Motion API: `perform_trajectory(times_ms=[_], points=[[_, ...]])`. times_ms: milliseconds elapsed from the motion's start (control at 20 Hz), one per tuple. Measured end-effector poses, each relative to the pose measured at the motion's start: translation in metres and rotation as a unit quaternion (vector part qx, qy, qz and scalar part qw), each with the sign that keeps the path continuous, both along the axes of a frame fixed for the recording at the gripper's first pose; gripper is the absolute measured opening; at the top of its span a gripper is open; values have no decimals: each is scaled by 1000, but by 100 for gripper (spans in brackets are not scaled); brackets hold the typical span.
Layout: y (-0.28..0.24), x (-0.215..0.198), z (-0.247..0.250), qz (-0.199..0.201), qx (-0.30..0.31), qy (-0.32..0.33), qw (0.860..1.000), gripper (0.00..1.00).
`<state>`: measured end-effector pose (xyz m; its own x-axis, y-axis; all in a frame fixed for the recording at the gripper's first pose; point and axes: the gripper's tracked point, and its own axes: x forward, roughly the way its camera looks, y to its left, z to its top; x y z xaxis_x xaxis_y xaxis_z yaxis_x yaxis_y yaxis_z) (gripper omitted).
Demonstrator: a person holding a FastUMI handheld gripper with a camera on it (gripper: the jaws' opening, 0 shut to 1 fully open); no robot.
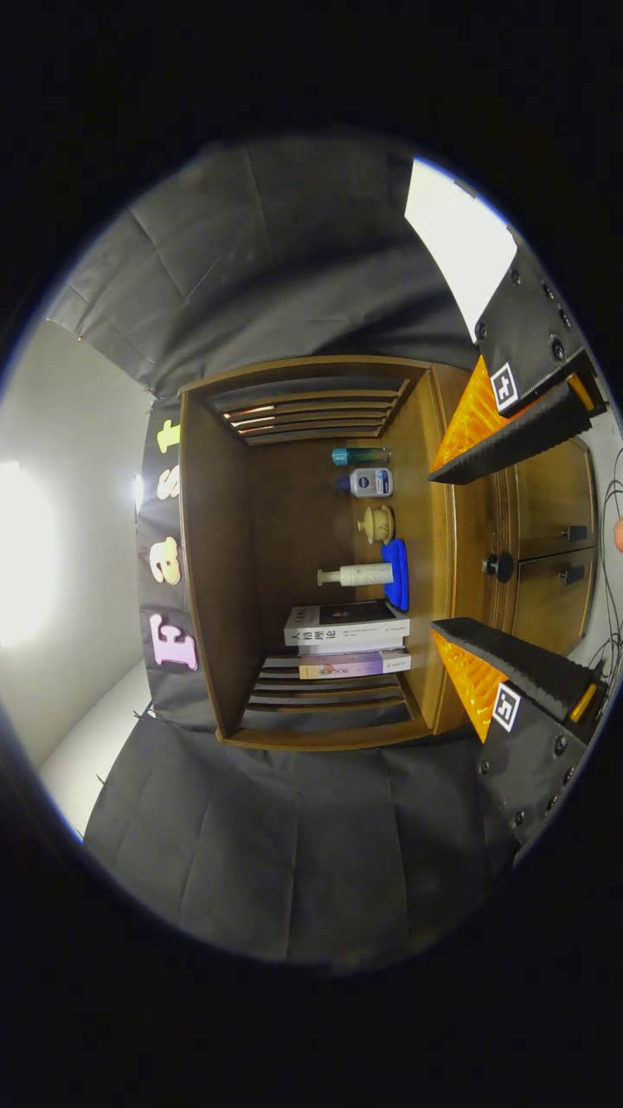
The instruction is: Pull open the drawer, take out the items inside it, and place them on the countertop above the cabinet.
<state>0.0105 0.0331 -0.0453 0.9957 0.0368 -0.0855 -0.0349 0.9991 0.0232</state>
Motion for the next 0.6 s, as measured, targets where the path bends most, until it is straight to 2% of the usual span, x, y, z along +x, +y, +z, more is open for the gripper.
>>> perform_trajectory(times_ms=[350, 600], points=[[-4, 58, -32, -8, 0, 34, 999, 98], [-8, 85, -68, -15, 1, 52, 999, 98]])
